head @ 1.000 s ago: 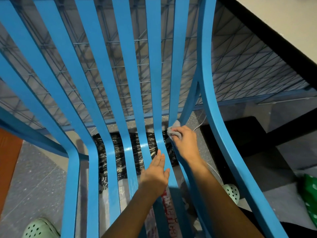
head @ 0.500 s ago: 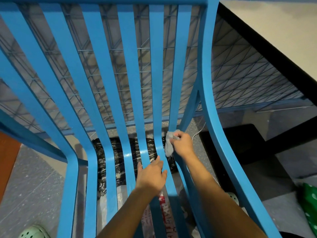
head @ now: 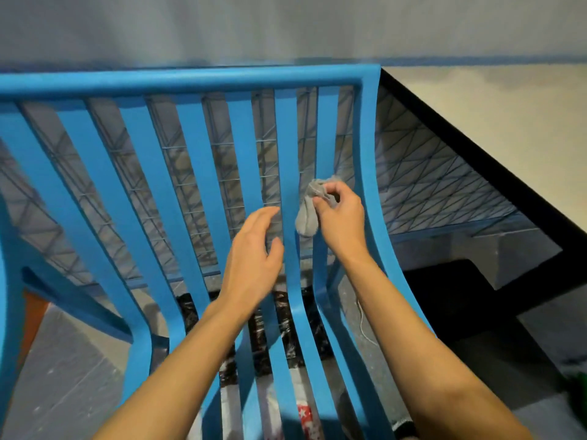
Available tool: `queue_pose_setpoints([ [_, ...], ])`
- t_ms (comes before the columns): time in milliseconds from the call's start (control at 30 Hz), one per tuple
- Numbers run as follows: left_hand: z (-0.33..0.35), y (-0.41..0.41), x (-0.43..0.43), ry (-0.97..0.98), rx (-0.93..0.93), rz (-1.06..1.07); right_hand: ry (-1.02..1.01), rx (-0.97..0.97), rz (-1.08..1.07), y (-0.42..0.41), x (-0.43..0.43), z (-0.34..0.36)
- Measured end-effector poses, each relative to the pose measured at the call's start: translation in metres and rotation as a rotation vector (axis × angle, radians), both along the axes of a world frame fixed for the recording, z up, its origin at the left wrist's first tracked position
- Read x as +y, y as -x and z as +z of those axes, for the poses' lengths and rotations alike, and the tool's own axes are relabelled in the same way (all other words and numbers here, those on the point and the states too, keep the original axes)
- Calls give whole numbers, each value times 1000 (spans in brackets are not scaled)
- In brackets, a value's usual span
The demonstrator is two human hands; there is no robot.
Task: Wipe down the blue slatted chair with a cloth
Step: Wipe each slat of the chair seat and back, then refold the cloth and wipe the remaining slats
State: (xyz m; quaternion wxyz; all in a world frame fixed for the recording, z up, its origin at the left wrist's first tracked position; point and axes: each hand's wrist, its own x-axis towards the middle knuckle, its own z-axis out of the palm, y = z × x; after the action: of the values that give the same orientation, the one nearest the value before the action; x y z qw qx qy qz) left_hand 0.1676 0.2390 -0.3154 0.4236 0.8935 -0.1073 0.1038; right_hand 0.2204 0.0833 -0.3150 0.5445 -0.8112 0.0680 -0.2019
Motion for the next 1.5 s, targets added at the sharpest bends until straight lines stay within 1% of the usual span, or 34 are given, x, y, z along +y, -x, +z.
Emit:
queue_pose_setpoints([
  [67, 21, -10, 1, 50, -38, 43, 30, -62, 4, -14, 3, 29],
  [133, 37, -17, -1, 64, -21, 49, 85, -141, 16, -26, 5, 55],
  [200, 47, -22, -6, 67, 14, 17, 123, -228, 26, -38, 6, 82],
  [267, 53, -25, -10, 115, 63, -7, 125, -289, 20, -51, 6, 106],
  [333, 55, -29, -11, 195, 126, -13, 107, -293, 21, -57, 6, 116],
  [400, 54, -31, -11, 277, 185, -8, 74, -251, 37, -51, 4, 104],
  [500, 49, -32, -12, 457, 241, -22, -9, -182, 27, -30, 0, 57],
  [667, 45, -34, -12, 573, 270, -8, -44, 19, 15, 5, -2, -13],
  [733, 44, -33, -11, 572, 274, -14, -2, 72, 33, 13, -5, -21],
  [800, 47, -34, -9, 565, 269, -27, 33, 43, 44, 8, -8, -3],
  [900, 52, -35, -9, 526, 263, -55, 79, -114, 32, -17, -4, 51],
  [967, 54, -32, -8, 452, 255, -52, 63, -223, 22, -30, 3, 90],
  [1033, 56, -29, -5, 383, 195, -23, 34, -330, 35, -34, 12, 119],
  [1100, 59, -30, 1, 370, 87, 46, 57, -375, 83, -33, 28, 128],
  [1167, 61, -33, 5, 397, 0, 122, 128, -329, 135, -36, 45, 120],
  [1233, 63, -36, 9, 400, -45, 178, 176, -315, 145, -39, 54, 104],
  [1300, 62, -35, 13, 357, -58, 196, 155, -300, 142, -35, 53, 85],
  [1367, 58, -33, 17, 316, -49, 195, 134, -216, 147, -22, 51, 59],
  [1433, 55, -31, 21, 302, -45, 191, 165, -124, 173, -9, 48, 40],
  [1500, 55, -30, 22, 293, -48, 191, 202, -109, 188, -10, 45, 42],
])
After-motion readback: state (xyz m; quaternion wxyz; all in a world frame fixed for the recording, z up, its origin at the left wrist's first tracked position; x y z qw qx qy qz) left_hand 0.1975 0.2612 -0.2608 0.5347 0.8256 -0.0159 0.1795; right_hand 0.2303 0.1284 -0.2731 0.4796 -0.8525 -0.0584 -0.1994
